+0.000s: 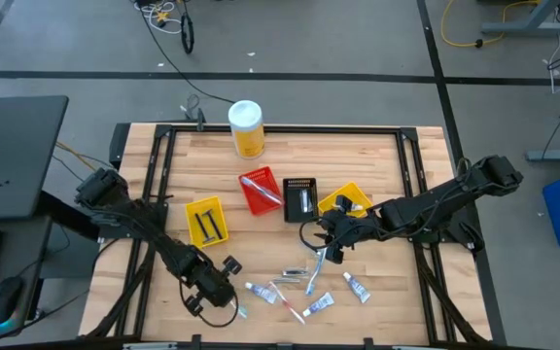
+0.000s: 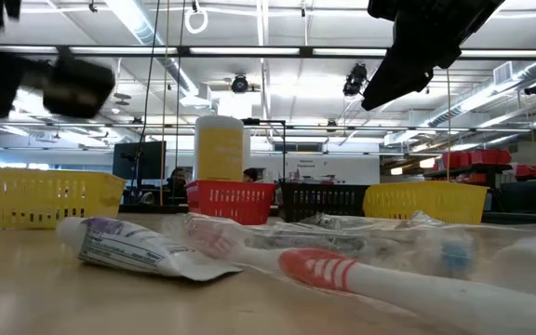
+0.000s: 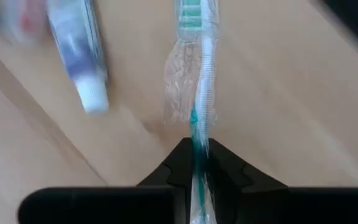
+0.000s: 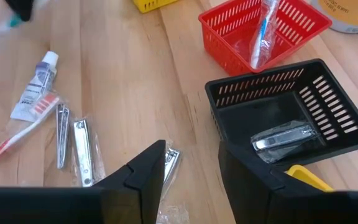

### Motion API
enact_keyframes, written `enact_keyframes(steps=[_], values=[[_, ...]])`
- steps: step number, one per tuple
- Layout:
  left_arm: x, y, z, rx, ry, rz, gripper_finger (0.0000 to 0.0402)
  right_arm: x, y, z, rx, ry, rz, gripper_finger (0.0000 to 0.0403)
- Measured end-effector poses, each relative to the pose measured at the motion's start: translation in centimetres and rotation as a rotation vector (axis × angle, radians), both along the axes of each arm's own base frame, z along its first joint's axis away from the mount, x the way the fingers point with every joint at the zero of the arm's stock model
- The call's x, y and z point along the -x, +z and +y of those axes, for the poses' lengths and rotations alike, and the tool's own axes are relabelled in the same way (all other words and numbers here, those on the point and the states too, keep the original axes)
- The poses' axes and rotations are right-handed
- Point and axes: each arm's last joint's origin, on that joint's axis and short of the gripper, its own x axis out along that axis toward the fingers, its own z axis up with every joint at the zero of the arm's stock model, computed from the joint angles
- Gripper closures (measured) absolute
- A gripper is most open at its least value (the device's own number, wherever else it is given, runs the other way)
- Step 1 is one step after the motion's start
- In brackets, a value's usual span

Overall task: Pick & Place Travel size toiletries
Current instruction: Put the green toothbrush into the red bin

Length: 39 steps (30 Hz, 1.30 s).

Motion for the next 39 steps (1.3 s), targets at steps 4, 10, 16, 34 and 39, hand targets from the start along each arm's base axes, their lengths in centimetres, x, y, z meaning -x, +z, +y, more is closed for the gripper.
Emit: enact_keyframes(steps=[4,10,16,34,39], values=[[-0.7,2.9,0.0,-0.074,0.046,-0.014,0.0379,0.0,0.0,0.0,0.000,0.000,0.000,0.0245],[-2.3,8.3,2.8,-0.181,0.189,-0.210,0.0375,-0.1,0.1,0.0,-0.004,0.000,-0.009,0.0246],[-3.3,11.6,8.7,-0.221,0.300,-0.335,0.0378,-0.2,0.2,0.1,-0.011,0.000,-0.030,0.0245],[-3.4,4.9,25.7,-0.238,0.155,-0.425,0.0373,-0.7,-0.5,0.2,-0.009,-0.002,-0.017,0.0247],[-2.1,2.6,27.5,-0.177,0.188,-0.457,0.0374,-0.7,-0.5,0.3,-0.010,-0.002,-0.019,0.0249]])
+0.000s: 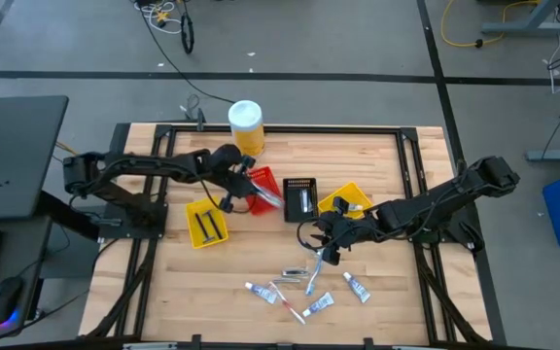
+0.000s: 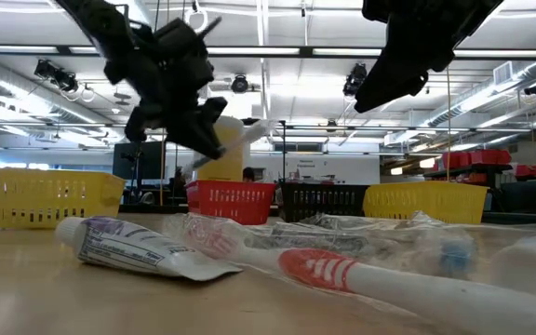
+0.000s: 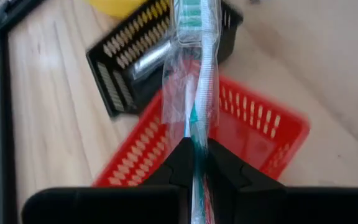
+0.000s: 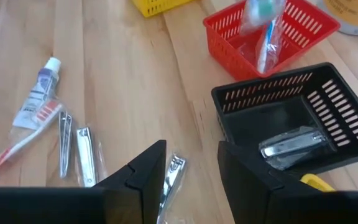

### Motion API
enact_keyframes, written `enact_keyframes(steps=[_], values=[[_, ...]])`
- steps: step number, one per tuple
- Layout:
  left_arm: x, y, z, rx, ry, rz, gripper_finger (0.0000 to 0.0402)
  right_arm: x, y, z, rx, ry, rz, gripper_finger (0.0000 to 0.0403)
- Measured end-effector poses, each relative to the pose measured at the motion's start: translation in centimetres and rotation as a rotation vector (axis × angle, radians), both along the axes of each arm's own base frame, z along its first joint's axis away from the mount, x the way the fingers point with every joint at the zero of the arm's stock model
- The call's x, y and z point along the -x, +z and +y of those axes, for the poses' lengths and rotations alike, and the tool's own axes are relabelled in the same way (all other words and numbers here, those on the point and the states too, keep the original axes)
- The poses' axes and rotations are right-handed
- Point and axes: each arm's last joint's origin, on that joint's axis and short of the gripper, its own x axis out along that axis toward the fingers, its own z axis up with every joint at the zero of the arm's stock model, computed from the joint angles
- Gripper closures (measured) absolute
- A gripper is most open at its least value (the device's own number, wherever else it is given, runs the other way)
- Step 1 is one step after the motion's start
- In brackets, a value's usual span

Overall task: Pick & Place Travel size toiletries
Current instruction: Put the green toothbrush into the red bin

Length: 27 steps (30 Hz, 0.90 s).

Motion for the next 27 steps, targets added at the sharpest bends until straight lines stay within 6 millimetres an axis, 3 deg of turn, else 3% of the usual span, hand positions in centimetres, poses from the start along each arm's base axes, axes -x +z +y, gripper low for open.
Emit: enact_keyframes(steps=[4,9,18,27], values=[[0.5,-1.2,0.9,0.001,0.013,-0.032,0.0374,0.0,0.0,0.0,0.001,0.001,-0.003,0.0249],[-0.4,-2.3,1.8,0.037,-0.005,-0.117,0.0374,-0.1,0.1,0.0,-0.003,0.002,-0.018,0.0250],[-1.2,-5.2,2.1,0.080,0.025,-0.020,0.0373,-0.2,0.2,0.1,-0.008,0.001,-0.032,0.0251],[-1.2,-5.2,2.3,0.048,0.110,-0.002,0.0346,-0.3,0.2,0.1,-0.010,0.002,-0.035,0.0251]])
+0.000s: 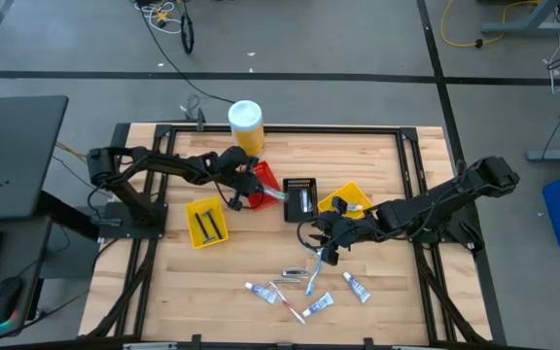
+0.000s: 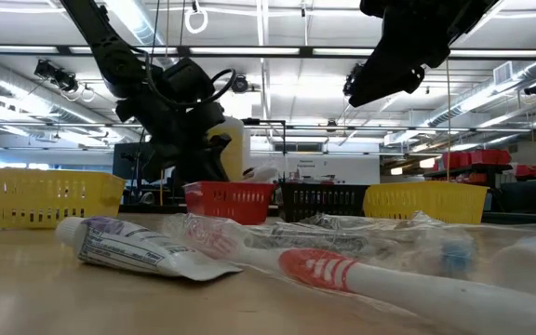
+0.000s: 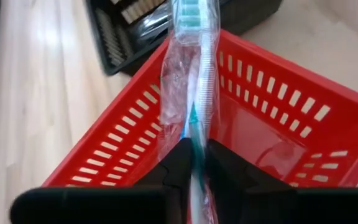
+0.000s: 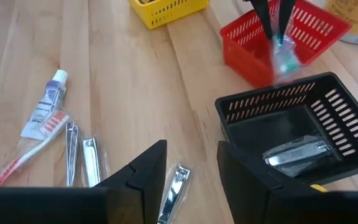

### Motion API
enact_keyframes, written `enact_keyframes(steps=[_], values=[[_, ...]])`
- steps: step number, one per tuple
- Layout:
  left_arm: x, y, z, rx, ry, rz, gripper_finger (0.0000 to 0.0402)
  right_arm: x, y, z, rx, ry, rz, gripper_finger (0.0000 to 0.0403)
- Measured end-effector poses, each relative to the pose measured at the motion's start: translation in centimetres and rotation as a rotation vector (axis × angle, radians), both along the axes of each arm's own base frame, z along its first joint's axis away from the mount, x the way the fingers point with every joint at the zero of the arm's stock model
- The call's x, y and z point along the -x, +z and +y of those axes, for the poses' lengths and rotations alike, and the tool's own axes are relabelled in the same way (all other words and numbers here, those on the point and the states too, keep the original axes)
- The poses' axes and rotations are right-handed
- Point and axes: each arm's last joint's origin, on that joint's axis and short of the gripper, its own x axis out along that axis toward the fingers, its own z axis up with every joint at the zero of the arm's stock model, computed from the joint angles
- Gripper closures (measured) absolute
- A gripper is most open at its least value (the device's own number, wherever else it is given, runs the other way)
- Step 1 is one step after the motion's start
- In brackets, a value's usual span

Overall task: Pick & Place Travel size toiletries
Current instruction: Put the green toothbrush into the red bin, then put the silver nail cutter into the black bin

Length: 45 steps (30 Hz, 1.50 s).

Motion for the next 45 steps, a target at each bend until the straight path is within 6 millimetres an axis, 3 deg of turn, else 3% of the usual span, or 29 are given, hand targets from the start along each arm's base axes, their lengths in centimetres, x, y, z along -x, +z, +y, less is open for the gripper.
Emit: enact_keyframes(steps=[13,18,29,36,40,45], values=[[-1.2,0.9,-1.5,-0.106,0.098,0.012,0.0288,0.0,0.0,0.0,0.000,0.001,0.000,0.0253],[-2.3,2.1,-1.9,-0.129,0.039,-0.030,0.0269,0.0,0.0,0.0,-0.001,0.002,0.000,0.0252],[-2.7,3.5,-1.7,-0.104,0.051,0.120,0.0272,0.0,0.0,0.1,-0.024,0.025,0.009,0.0252],[-2.9,8.9,-1.9,-0.106,0.049,-0.023,0.0293,0.0,0.0,0.1,-0.022,0.024,0.010,0.0253],[-1.3,12.9,-3.3,0.033,0.082,-0.165,0.0302,0.0,0.0,0.1,-0.024,0.024,0.007,0.0255],[1.3,15.7,-6.4,0.237,0.088,-0.200,0.0313,-0.1,0.0,0.0,-0.023,0.021,-0.001,0.0256]])
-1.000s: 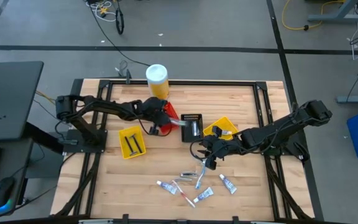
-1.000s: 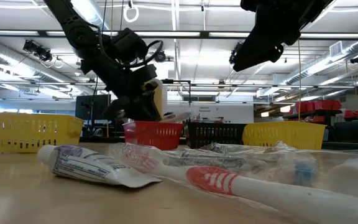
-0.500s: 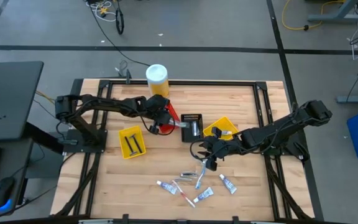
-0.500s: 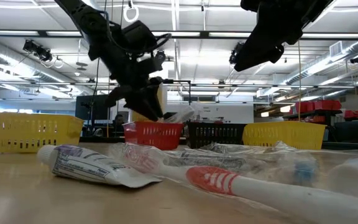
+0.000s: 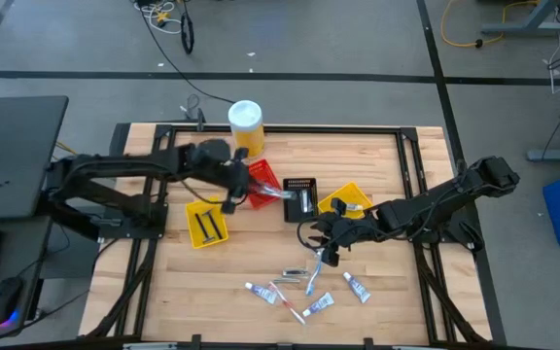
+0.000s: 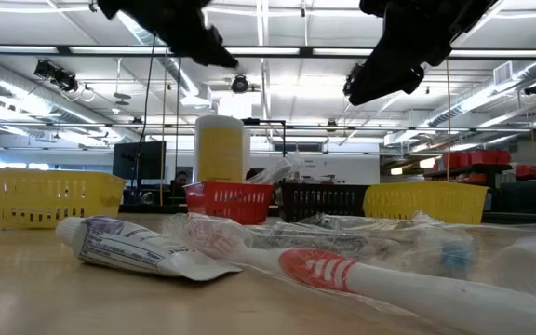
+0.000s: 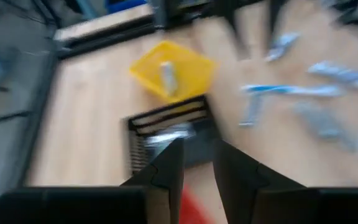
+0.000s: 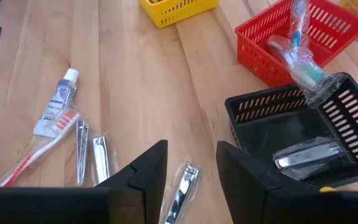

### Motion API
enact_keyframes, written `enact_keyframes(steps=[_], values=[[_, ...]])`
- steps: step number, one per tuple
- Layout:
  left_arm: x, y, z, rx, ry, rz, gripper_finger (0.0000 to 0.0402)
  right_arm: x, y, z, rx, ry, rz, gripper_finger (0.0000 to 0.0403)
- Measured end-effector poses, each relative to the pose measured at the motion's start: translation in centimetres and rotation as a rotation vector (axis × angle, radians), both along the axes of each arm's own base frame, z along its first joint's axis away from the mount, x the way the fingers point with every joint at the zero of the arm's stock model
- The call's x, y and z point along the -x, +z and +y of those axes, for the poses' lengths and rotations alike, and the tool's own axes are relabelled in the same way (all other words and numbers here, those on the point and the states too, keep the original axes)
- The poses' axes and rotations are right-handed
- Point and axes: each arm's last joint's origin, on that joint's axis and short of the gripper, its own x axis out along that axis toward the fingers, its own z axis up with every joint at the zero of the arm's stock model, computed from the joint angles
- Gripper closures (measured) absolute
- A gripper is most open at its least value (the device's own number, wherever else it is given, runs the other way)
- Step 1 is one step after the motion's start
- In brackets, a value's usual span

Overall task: Pick & Place Travel size toiletries
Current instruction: Put the silver nail cutter into the black bin

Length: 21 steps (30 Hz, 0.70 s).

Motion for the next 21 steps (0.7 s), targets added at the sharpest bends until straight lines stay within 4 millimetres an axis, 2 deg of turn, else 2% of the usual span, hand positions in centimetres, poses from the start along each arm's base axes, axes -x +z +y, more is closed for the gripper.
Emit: enact_keyframes(steps=[4,12,18,21], values=[[0.2,0.6,-3.8,0.100,-0.092,-0.015,0.0321,0.0,0.0,-0.1,0.007,-0.003,-0.004,0.0257],[-1.2,-1.2,-11.5,-0.006,-0.143,-0.009,0.0326,-0.4,-0.6,0.1,0.010,0.003,0.008,0.0234],[-2.3,-3.0,-15.1,0.097,-0.075,-0.006,0.0326,-1.4,-2.0,0.8,-0.023,0.057,0.032,0.0194],[-2.9,-4.5,-16.7,0.128,-0.067,0.020,0.0326,-1.9,-3.0,1.6,-0.022,0.101,0.035,0.0182]])
